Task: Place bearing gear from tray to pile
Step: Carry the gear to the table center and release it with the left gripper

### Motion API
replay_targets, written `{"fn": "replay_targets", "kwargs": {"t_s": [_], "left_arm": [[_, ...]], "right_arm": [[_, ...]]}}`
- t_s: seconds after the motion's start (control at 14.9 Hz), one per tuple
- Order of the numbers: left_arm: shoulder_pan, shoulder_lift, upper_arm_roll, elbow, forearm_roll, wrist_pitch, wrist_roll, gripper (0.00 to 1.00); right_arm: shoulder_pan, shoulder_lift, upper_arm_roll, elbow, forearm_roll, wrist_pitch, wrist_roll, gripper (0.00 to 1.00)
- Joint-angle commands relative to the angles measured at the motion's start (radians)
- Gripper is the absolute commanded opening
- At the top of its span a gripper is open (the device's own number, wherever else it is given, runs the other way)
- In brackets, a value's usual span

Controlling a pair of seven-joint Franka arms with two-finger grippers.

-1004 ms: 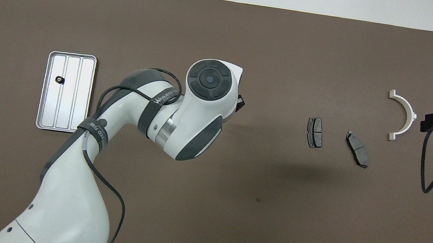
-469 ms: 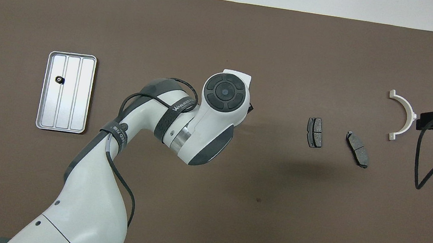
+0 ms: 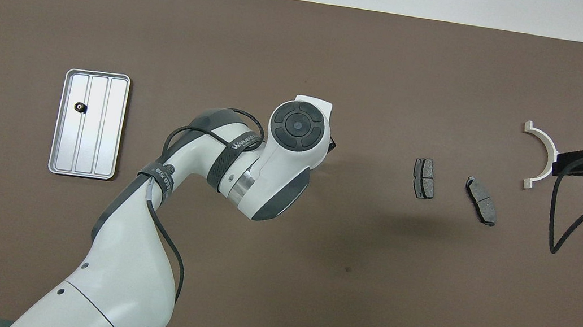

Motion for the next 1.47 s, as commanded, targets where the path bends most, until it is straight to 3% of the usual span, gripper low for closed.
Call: {"fn": "replay_targets", "kwargs": {"t_s": [0.0,0.6,1.0,1.07,1.14,1.21,1.34,1.41], "left_arm": [[-0.012,0.007,0.011,-0.007,-0.008,0.027,-0.014,0.14],[-0.007,0.024,0.011,-0.03,0.004,0.064,-0.014,0.16],[-0.007,0.024,0.011,-0.038,0.006,0.087,-0.017,0.25],[-0.007,0.024,0.011,-0.038,0.006,0.084,-0.017,0.44],[-0.007,0.022,0.012,-0.034,0.005,0.073,-0.017,0.69],[-0.006,0.022,0.016,-0.027,0.004,0.058,-0.017,0.82],[-0.007,0.021,0.022,-0.005,0.006,-0.005,-0.017,1.0],[-0.006,0.015,0.022,-0.001,0.006,-0.028,-0.015,1.0]], "right_arm": [[-0.013,-0.021,0.006,-0.03,0.012,0.026,-0.033,1.0],[-0.01,-0.027,0.008,-0.052,0.012,0.046,-0.031,1.0],[-0.013,-0.024,0.006,-0.052,0.012,0.048,-0.037,1.0],[-0.011,-0.024,0.006,-0.052,0.012,0.046,-0.037,1.0],[-0.011,-0.026,0.006,-0.052,0.012,0.048,-0.036,1.0],[-0.011,-0.026,0.006,-0.052,0.012,0.046,-0.036,1.0],[-0.013,-0.024,0.006,-0.052,0.012,0.046,-0.041,1.0],[-0.014,-0.024,0.006,-0.052,0.012,0.046,-0.042,1.0]]}}
